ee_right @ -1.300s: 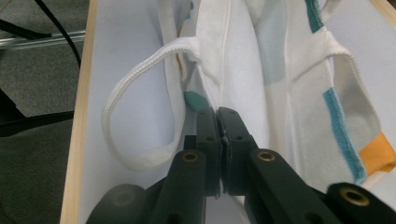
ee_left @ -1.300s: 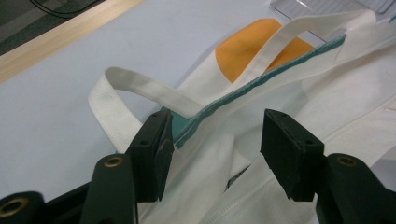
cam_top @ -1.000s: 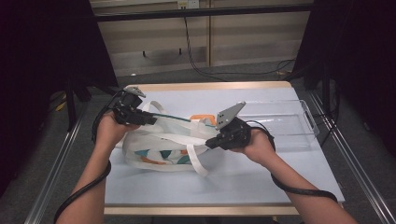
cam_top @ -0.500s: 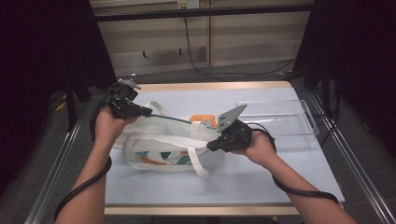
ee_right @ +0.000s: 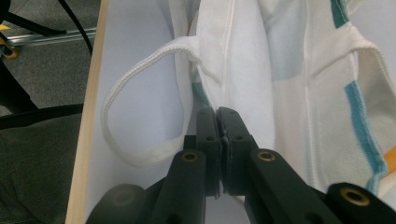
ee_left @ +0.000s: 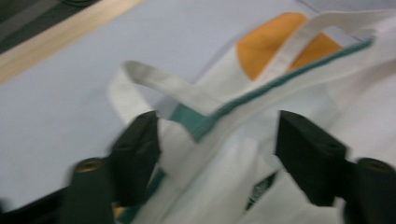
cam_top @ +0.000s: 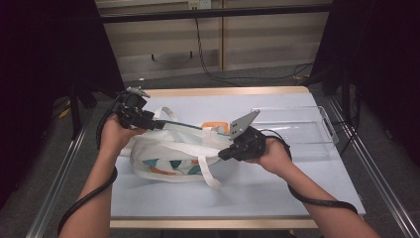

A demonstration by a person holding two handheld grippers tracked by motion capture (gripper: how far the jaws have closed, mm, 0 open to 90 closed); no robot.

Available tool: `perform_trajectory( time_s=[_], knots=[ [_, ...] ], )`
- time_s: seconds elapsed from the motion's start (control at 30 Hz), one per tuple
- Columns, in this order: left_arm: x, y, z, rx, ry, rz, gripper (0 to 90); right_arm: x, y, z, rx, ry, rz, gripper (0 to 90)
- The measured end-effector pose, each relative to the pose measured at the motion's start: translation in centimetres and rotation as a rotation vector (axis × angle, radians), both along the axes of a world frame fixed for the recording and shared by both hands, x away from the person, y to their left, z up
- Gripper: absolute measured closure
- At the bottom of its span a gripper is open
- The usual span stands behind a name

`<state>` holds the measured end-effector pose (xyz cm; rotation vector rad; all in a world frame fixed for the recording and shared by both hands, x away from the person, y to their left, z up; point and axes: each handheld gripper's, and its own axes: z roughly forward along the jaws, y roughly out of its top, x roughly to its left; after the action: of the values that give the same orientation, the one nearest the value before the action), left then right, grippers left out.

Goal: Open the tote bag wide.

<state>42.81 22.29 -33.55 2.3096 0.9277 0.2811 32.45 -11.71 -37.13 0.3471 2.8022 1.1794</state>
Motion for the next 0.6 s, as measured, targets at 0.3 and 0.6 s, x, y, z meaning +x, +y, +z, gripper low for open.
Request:
perform_trajectory(
  time_s=[0.3,0.6],
  knots=[
    [0.5,0.5,-0.8,-0.046,0.070,-0.009,32.0,-0.1,-0.3,-0.2,0.006,0.005,-0.004,87.4],
    [-0.2,0.0,-1.2,0.017,0.131,-0.100,73.1,0.1,-0.4,0.0,0.015,-0.012,-0.019,87.9]
  ],
)
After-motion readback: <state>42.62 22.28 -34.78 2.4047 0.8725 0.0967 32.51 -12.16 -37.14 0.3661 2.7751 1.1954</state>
